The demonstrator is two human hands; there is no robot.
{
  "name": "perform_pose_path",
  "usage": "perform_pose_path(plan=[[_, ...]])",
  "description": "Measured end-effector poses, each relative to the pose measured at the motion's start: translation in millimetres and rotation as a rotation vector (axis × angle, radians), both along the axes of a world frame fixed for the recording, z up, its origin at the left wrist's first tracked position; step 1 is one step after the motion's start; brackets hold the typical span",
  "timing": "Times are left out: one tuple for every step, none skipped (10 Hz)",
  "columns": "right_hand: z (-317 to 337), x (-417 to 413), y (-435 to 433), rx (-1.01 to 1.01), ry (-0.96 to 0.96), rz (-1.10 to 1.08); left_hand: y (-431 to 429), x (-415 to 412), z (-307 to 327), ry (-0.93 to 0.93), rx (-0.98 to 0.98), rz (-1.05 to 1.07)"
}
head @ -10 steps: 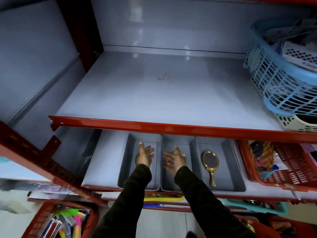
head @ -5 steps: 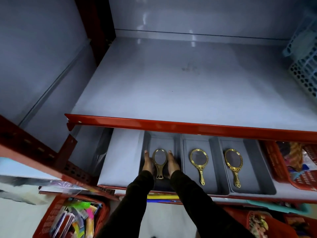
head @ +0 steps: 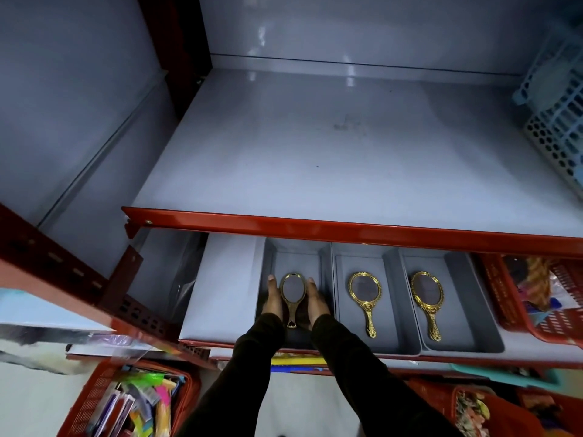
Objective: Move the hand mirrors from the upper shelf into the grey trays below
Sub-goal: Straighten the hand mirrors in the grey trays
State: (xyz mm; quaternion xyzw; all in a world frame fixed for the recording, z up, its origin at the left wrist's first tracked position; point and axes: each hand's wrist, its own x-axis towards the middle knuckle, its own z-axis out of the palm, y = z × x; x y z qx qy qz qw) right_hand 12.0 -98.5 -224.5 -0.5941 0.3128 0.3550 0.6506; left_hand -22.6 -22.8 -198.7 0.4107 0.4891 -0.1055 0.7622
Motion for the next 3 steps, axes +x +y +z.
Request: perform_pose_path(plan=[[8.0,-3.0,-8.6,-0.03,-0.051,0.009,-0.3,-3.2,5.7,-0.005,0.072,-0.009],[12.2,-8.6,-16.8,-0.011,-0.076,0.006,-4.5,-10.4,12.5,-0.029,0.116,-0.02],[21.0,-17.0,-33.2,0.032,-0.127,-0.003,-14.5,-18.9,19.9,-0.079,0.185,-0.017]])
